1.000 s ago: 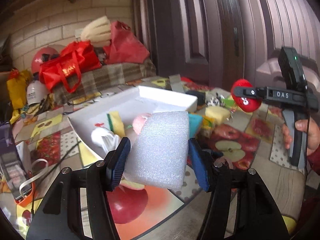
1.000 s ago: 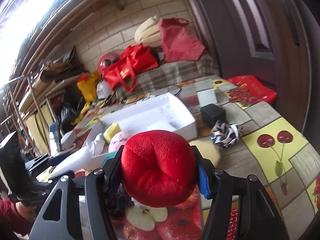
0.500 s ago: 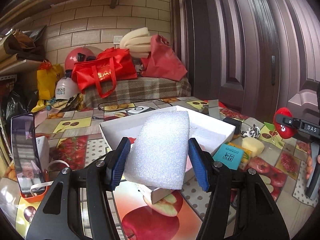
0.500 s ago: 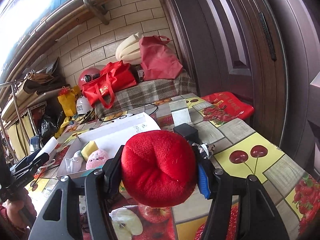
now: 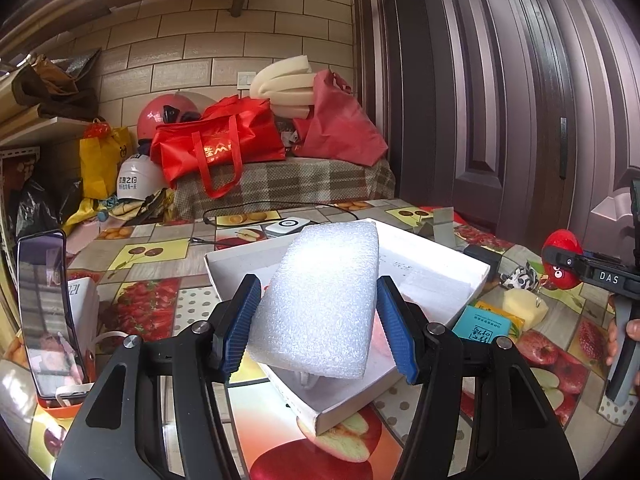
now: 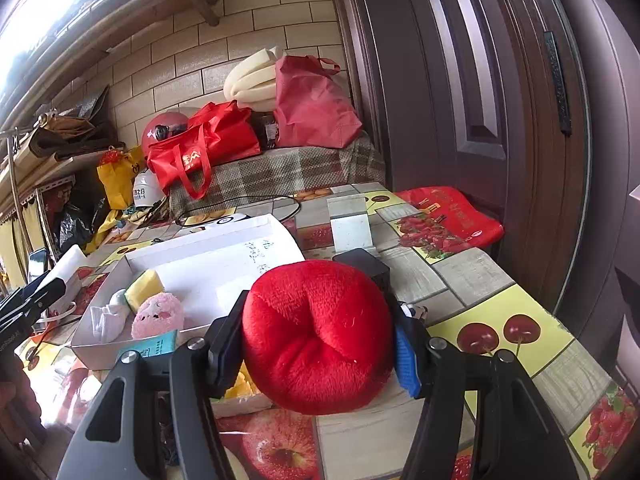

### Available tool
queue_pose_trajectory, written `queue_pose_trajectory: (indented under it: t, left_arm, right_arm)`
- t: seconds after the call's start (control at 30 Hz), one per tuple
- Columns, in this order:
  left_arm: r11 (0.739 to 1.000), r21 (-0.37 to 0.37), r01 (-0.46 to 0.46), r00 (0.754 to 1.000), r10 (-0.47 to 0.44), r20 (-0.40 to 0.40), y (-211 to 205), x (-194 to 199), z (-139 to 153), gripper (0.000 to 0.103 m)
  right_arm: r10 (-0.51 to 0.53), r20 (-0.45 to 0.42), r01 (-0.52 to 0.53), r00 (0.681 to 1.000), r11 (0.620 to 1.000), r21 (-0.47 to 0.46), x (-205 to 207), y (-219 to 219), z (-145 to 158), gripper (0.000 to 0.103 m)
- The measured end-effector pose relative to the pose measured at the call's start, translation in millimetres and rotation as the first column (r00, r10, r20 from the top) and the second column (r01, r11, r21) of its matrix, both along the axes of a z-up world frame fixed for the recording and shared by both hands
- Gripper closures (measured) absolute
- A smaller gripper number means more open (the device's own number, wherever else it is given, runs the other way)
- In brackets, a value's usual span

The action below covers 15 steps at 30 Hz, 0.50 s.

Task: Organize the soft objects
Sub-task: 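Place the foam block in the box with the left tool while the right drops the apple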

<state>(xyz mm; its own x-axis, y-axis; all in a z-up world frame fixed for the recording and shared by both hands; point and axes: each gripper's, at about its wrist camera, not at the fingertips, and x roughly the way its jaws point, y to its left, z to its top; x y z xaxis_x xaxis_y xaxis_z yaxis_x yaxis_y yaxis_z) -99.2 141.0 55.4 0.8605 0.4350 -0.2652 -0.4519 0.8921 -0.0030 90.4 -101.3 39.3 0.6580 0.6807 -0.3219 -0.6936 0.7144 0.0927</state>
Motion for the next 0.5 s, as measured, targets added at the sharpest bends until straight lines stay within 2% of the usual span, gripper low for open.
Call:
queue_pose_trajectory:
  t: [0.5]
  left_arm:
    - [0.999, -0.029, -0.033, 0.999, 0.034, 0.005, 21.0, 10.9, 0.7, 0.044]
  right_arm:
    - [0.013, -0.005, -0.014, 1.000, 0.999, -0.049, 16.4, 26.7, -1.0, 0.041]
